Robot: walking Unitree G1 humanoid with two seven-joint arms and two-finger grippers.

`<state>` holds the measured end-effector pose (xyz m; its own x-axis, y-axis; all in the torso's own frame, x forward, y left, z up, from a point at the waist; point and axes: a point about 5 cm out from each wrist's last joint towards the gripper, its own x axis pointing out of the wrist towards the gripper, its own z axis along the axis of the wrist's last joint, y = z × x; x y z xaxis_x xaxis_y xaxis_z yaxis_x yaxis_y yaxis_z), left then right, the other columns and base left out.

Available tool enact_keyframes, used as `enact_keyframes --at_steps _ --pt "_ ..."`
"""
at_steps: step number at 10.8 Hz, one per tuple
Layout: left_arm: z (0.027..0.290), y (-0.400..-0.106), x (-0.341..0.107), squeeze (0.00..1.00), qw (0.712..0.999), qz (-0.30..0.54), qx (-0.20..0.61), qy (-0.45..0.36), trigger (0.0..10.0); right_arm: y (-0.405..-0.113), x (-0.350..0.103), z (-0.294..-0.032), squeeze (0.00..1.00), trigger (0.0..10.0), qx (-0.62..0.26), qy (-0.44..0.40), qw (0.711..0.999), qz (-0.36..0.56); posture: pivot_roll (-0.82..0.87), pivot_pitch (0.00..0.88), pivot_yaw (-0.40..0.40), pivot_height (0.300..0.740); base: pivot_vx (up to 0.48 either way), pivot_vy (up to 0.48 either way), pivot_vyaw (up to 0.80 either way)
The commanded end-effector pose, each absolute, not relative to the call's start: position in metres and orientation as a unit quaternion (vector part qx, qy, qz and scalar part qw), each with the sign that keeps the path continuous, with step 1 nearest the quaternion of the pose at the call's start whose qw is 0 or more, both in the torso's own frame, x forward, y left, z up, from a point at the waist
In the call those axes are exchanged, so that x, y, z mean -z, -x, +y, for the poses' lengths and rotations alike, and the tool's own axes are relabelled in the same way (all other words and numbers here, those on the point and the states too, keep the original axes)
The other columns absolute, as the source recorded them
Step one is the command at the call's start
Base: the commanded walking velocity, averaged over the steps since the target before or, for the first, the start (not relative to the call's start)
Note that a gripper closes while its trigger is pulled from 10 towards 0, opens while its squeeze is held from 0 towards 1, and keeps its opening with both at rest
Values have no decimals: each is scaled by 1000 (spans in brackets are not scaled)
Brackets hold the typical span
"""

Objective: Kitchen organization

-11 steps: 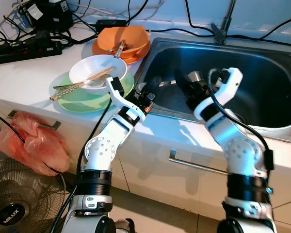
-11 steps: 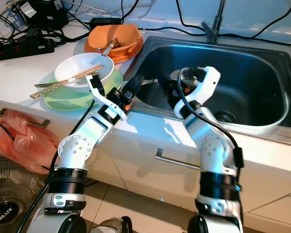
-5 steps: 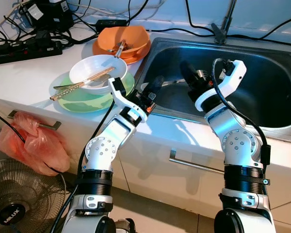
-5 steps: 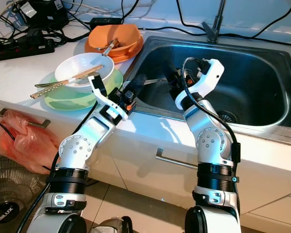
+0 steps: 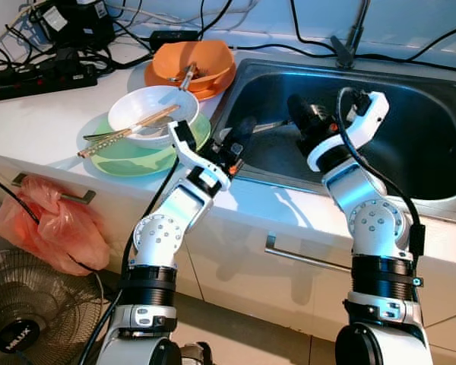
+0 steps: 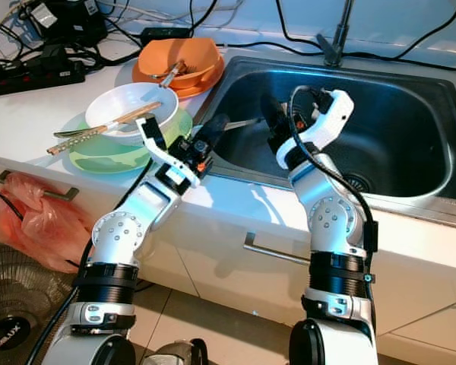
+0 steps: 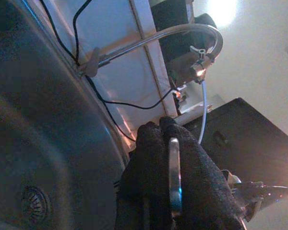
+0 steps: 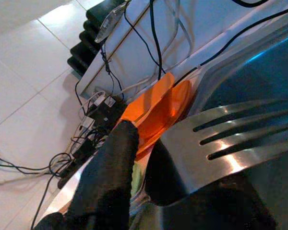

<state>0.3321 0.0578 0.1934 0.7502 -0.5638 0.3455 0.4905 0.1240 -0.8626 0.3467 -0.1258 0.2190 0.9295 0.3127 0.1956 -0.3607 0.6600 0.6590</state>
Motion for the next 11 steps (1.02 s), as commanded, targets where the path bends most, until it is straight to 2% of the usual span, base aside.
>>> enact_keyframes --at_steps 1,7,8,9,10,11 --pt "18 -330 -221 0 708 27 401 581 0 -348 -229 -124 0 0 -192 -377 905 -51 20 86 92 740 0 0 0" --pt "17 -328 -218 0 709 35 401 579 0 -349 -234 -123 0 0 -195 -378 903 -60 20 81 89 740 0 0 0" --pt "16 -328 -217 43 715 40 402 571 6000 -350 -235 -124 0 0 -195 -377 903 -61 17 80 90 740 0 0 0" --pt "15 -328 -216 459 718 41 403 565 10000 -350 -236 -124 0 0 -195 -376 904 -62 17 79 88 740 0 0 0" --pt "12 -325 -217 1000 721 46 411 556 10000 -350 -237 -124 0 0 -195 -374 904 -64 17 80 87 740 0 0 0" --pt "11 -325 -217 1000 731 48 411 543 10000 -350 -237 -125 0 0 -195 -373 905 -64 17 80 87 740 0 0 0"
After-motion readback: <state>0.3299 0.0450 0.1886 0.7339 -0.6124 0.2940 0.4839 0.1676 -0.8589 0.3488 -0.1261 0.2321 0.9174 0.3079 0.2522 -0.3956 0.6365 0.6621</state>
